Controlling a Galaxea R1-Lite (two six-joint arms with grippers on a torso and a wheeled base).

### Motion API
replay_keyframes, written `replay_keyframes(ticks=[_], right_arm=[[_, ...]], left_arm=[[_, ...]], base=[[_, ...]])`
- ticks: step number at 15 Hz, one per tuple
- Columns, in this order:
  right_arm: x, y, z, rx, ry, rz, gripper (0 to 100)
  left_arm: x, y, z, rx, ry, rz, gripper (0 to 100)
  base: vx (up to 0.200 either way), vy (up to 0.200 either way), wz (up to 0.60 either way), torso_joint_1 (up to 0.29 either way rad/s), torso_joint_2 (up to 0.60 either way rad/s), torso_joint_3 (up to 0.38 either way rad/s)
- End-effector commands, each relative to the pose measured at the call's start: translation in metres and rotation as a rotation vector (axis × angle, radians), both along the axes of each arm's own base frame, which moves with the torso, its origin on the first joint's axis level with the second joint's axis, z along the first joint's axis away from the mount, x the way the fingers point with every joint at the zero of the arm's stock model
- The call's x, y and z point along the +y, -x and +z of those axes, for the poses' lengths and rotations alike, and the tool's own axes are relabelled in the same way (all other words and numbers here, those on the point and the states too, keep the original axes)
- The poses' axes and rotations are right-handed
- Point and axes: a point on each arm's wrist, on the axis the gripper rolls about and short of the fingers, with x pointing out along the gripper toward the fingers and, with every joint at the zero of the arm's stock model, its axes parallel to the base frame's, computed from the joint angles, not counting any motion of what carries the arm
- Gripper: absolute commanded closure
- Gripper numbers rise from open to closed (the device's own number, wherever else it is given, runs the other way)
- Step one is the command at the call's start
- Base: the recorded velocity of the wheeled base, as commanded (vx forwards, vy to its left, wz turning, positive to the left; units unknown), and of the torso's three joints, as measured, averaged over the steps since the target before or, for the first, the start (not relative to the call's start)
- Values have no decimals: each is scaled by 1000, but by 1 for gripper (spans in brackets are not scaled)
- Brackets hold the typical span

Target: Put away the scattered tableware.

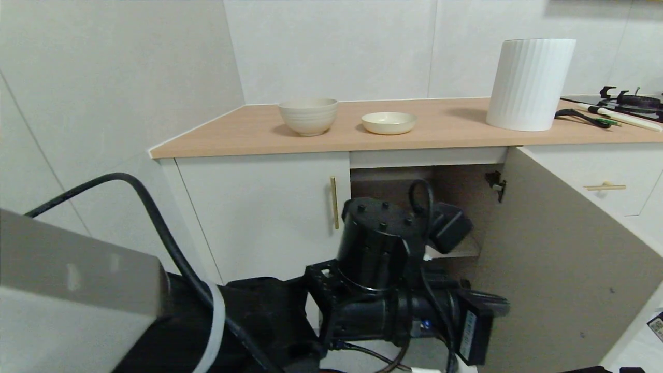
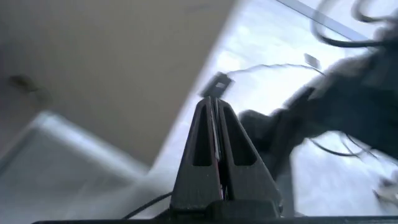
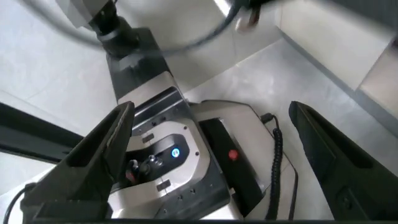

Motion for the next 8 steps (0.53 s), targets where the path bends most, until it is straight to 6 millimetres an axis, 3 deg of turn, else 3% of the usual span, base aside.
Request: replay_keyframes(ticks=[1,5,6,7,8], right_arm=[[5,-9,3,2,12,-49,0],[22,-64,22,3,63,-295,0],[23,-68,23,4,67,-308,0],[32,-88,33,-12,62,-354,0],[37,-96,42,-31,47,-365,0]], left_arm=[[48,-18,11,-13,-3,165,100],[137,-16,38,-80,-5,521,100],[144,-14,39,-88,-6,550,100],[174,-3,41,-118,-26,621,100],[192,3,37,-147,-60,661,100]], base=[[0,0,0,0,0,0],[0,0,0,0,0,0],[0,0,0,0,0,0],[0,0,0,0,0,0],[0,0,0,0,0,0]])
